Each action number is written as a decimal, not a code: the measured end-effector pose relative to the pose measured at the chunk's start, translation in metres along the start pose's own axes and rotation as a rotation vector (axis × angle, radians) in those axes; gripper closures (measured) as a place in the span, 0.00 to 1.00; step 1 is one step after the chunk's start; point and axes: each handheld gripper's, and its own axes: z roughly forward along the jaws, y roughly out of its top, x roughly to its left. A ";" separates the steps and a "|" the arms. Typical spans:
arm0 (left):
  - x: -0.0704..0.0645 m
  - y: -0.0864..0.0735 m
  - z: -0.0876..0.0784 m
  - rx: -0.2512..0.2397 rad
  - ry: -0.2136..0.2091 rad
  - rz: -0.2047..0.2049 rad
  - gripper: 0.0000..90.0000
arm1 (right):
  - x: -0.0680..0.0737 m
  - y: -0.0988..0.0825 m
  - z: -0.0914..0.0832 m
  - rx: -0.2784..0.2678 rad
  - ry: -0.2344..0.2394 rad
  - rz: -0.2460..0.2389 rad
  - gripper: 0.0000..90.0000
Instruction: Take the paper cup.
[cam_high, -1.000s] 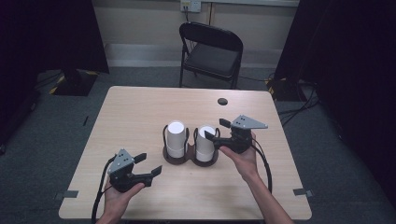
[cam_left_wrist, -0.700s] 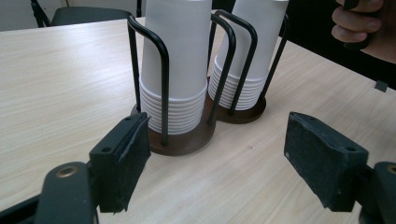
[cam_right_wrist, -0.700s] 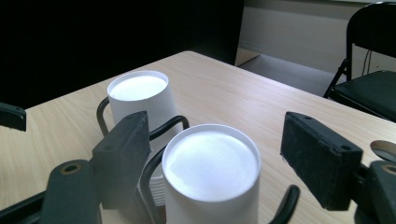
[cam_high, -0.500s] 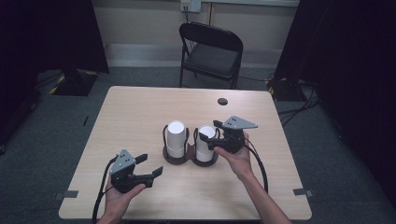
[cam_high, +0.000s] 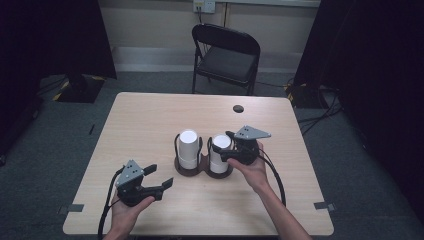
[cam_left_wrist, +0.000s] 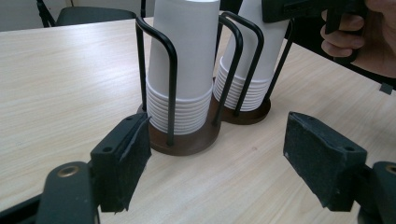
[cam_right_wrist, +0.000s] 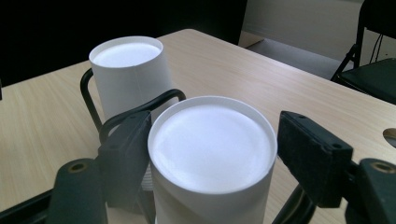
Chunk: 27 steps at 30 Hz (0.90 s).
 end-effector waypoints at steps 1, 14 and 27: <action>-0.001 0.000 0.000 -0.001 0.000 -0.004 0.26 | 0.000 0.000 0.000 0.002 -0.005 -0.004 0.30; -0.001 0.000 0.000 -0.006 -0.005 -0.007 0.24 | 0.001 -0.004 0.006 0.036 0.007 -0.024 0.33; -0.002 0.000 0.001 -0.005 -0.014 -0.003 0.24 | 0.001 -0.004 0.006 0.039 0.017 -0.026 0.36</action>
